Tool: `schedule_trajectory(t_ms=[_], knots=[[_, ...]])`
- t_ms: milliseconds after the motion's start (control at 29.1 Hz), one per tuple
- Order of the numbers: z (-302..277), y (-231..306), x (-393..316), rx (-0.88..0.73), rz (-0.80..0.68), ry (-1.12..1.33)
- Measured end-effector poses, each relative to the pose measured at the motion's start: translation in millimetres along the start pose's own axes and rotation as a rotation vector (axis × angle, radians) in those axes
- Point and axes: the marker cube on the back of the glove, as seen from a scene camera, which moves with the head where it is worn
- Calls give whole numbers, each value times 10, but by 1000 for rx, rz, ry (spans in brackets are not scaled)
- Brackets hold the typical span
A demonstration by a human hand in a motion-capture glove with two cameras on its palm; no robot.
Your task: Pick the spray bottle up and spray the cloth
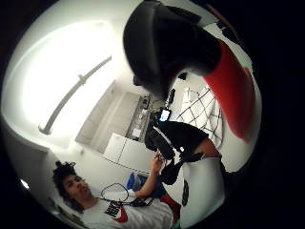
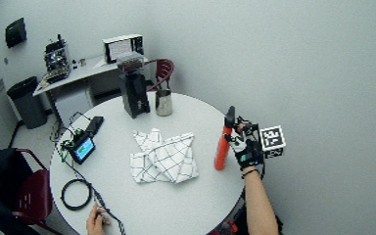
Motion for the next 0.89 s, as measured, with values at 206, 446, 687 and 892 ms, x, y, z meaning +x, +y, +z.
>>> schedule_trajectory(t_ms=[206,446,687,892], knots=[[49,-67,170,-32,34,-65],[137,-122,211,-55,5,-102],[195,-123,125,1,3,-107],[234,-58,157,6,-7,-91]])
